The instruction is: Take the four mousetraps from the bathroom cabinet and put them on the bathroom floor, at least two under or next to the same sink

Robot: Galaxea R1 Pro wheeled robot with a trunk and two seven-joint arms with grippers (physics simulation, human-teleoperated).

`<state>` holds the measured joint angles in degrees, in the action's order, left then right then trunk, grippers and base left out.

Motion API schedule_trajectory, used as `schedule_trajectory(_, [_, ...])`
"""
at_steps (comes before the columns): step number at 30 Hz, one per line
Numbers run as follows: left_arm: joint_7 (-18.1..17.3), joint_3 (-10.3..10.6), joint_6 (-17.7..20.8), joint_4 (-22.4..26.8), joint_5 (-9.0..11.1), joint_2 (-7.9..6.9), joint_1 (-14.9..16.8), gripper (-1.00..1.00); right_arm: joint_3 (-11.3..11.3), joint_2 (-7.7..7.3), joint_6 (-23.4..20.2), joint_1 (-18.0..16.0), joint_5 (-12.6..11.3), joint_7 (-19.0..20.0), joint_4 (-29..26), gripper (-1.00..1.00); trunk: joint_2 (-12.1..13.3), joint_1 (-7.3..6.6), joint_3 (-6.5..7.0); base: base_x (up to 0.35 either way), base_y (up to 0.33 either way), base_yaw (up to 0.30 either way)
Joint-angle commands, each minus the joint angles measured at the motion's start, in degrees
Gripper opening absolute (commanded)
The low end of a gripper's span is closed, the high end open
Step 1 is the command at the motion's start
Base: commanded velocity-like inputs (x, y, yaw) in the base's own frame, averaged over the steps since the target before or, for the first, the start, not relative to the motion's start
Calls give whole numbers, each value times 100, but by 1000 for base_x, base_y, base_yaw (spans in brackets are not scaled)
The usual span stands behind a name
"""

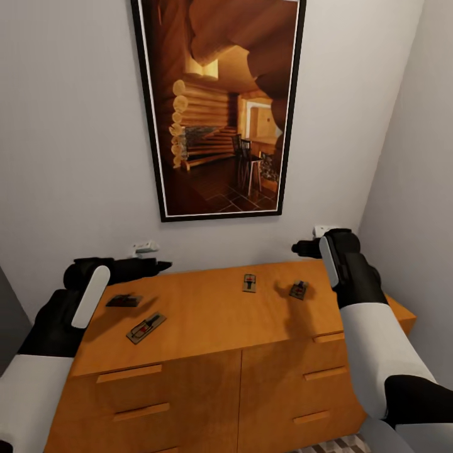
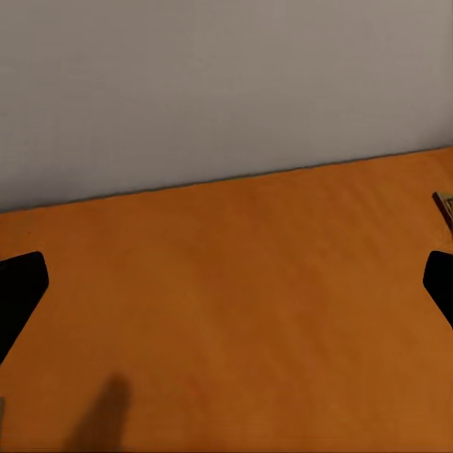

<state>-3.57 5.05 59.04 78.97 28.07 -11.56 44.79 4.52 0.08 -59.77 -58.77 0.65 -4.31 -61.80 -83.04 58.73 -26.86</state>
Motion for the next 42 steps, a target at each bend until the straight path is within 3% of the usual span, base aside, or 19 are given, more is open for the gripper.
schedule_trajectory(1, [-41,4,17,-30,-40,3,5,100,-33,-19,-23,3,2,6,30,100,-4,0,-7,0,0,0])
schedule_trajectory(11, [-55,5,15,-240,-53,76,4,100,-203,-99,-23,28,5,83,345,100,-4,0,-7,0,0,0])
schedule_trajectory(42, [-69,5,18,-224,-65,110,3,100,-219,-106,-23,34,45,44,380,100,-4,0,-7,0,0,0])
